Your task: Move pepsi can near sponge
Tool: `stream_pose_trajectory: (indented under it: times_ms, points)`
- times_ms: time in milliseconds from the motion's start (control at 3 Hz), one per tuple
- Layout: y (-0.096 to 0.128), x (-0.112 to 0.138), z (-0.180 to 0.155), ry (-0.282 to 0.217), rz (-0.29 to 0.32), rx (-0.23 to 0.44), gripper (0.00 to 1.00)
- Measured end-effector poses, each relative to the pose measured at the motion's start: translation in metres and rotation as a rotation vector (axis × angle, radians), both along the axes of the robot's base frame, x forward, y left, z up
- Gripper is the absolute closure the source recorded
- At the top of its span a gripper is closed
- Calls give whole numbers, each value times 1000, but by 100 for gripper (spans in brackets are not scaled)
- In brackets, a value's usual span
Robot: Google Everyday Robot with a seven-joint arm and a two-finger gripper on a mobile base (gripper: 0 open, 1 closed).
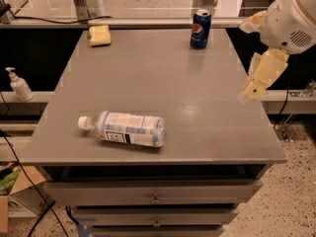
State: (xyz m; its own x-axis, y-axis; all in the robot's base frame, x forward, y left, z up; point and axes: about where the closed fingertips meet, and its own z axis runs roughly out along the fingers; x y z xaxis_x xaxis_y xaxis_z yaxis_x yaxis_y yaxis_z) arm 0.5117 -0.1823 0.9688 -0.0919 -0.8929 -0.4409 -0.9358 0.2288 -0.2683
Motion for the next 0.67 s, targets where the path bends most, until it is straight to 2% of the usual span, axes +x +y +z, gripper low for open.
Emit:
stream_pose_trajectory:
  times_ms: [333, 667]
  points:
    - [-8, 18, -12, 3, -64, 55, 0]
    - [-22, 59, -16, -42, -107, 119, 0]
